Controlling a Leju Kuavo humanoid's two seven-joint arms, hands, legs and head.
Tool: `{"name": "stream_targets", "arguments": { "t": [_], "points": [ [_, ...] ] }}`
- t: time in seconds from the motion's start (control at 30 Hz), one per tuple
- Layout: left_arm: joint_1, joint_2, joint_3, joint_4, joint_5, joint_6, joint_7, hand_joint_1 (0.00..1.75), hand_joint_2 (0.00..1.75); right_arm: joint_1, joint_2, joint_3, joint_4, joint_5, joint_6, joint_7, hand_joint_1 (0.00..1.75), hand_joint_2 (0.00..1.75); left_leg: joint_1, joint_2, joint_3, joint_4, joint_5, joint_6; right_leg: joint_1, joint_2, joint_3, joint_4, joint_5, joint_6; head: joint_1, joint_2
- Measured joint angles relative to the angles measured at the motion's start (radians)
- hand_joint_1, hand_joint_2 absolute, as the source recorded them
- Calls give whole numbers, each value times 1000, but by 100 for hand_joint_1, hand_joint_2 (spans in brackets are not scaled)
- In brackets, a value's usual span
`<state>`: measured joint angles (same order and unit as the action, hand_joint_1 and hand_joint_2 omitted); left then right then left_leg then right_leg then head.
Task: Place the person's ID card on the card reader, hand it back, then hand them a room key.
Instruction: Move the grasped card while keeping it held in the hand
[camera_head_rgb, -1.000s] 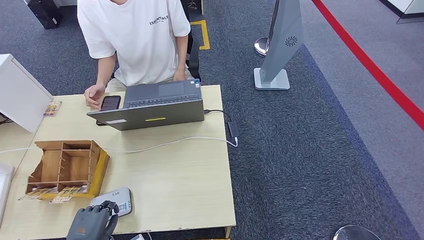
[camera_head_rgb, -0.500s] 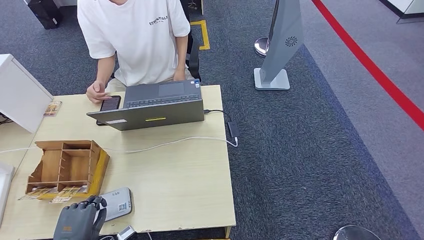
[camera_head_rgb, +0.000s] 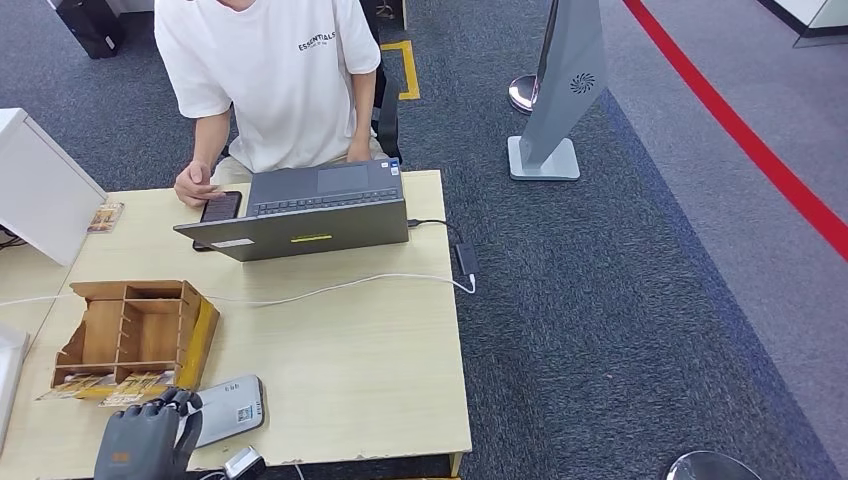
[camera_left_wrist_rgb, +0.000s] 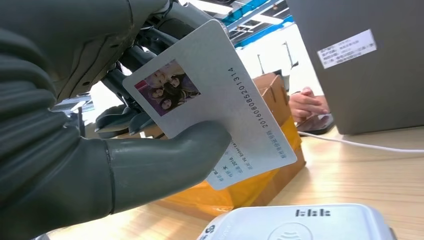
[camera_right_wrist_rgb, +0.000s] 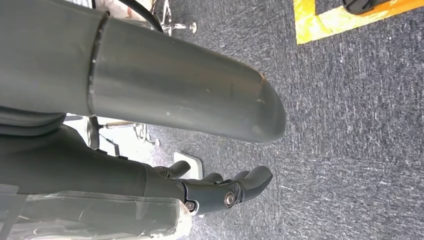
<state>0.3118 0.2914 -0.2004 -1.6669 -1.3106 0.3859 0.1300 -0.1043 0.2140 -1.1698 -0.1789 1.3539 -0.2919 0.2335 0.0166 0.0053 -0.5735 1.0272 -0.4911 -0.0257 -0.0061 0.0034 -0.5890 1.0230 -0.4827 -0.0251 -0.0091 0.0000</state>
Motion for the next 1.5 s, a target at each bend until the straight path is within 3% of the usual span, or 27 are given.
{"name": "stream_targets", "arguments": {
  "t": [0.4,0.8,1.5],
  "points": [
    [-7,-37,47,58,-2,-24,-41,175,175,0,0,1,0,10,4,-3,0,0,0,0,1,0,0,0,0,0,0,0,0,0,0,0],
    [-50,-82,48,165,-31,-52,-56,175,175,-1,0,4,0,20,9,-6,0,0,0,-1,2,0,0,0,0,-2,3,0,0,0,0,0],
    [-101,-118,43,266,-55,-67,-74,175,175,-1,0,7,0,24,18,-8,0,0,0,-3,6,0,0,0,0,-3,7,0,0,0,0,0]
  ]
}}
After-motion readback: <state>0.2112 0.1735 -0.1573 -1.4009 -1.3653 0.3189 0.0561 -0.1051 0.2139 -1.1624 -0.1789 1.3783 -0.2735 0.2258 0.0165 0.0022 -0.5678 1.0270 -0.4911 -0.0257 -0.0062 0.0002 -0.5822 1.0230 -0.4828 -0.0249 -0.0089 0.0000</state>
